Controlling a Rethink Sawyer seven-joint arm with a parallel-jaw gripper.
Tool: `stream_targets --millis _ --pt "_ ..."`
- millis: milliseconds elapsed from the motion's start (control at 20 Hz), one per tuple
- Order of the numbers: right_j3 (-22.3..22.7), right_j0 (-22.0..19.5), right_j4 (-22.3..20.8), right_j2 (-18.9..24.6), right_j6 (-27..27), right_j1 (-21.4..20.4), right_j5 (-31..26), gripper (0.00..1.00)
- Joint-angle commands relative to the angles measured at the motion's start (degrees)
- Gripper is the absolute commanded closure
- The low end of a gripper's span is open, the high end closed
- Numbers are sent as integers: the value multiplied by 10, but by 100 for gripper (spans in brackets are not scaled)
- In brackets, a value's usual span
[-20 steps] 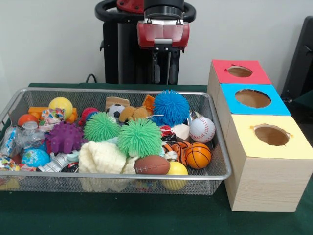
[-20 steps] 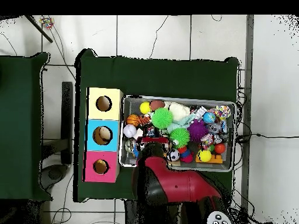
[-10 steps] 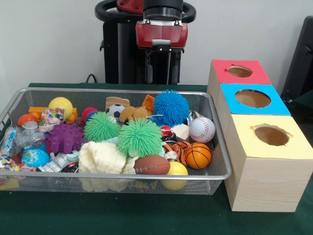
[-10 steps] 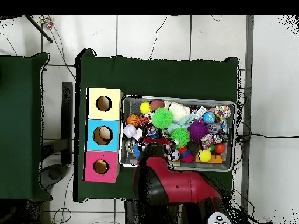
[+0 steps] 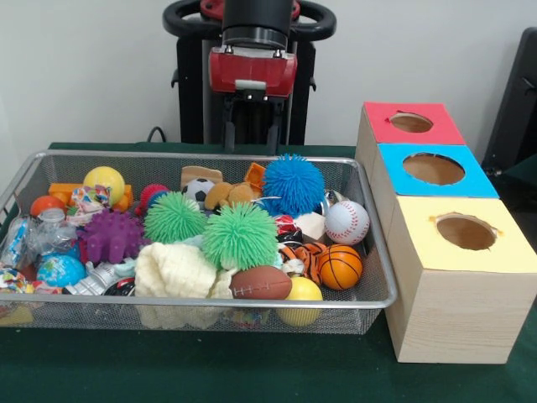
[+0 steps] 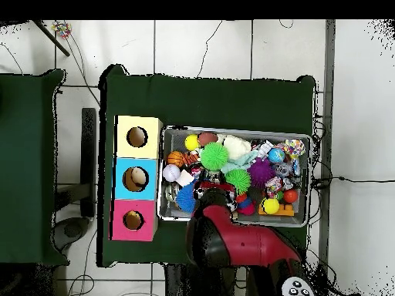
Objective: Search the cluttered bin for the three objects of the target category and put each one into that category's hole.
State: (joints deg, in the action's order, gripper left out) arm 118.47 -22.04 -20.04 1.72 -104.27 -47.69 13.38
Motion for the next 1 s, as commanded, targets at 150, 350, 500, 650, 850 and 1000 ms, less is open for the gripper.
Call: stream_targets --millis 150,350,500,650,850,1000 --pt "-60 -6 2 -21 -51 71 -36 0" --pt "-72 -18 -6 -12 -47 90 -39 0" --pt "-77 -29 -11 2 -44 95 -44 0" --pt "-86 -31 -16 5 -42 110 -34 0" --pt "-103 -31 -16 6 -45 134 -13 0" --pt "-114 -30 -17 6 -44 145 -11 0"
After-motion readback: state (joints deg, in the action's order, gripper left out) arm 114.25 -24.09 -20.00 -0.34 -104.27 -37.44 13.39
